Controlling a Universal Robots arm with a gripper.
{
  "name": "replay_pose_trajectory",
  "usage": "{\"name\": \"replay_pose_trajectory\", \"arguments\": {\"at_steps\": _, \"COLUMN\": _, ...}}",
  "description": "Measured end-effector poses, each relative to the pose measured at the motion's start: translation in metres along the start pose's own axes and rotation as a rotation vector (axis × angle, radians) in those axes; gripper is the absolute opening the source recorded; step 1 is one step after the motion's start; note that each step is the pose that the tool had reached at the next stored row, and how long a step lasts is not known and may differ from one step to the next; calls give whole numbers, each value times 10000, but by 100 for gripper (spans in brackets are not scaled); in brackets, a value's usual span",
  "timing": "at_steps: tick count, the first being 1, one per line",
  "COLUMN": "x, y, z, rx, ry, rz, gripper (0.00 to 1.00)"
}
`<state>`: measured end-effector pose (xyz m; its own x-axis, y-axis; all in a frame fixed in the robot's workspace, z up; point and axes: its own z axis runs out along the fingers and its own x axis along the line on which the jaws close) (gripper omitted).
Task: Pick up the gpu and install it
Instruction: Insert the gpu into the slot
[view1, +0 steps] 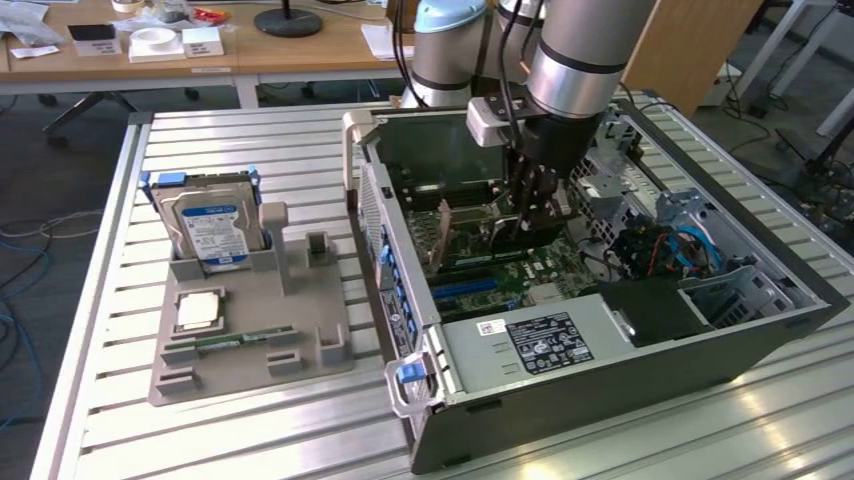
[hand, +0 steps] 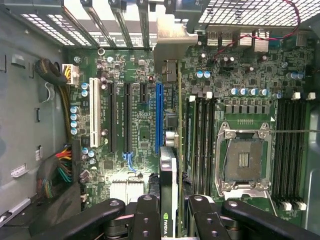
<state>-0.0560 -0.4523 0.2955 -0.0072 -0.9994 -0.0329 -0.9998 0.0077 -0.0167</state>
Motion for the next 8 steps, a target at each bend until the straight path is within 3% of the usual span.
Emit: {"name": "replay_pose_trajectory", "arguments": {"at_steps": 8, "x": 20, "y": 1, "z": 2, "rx": 2, "ry": -1, "rz": 2, "gripper": 27}}
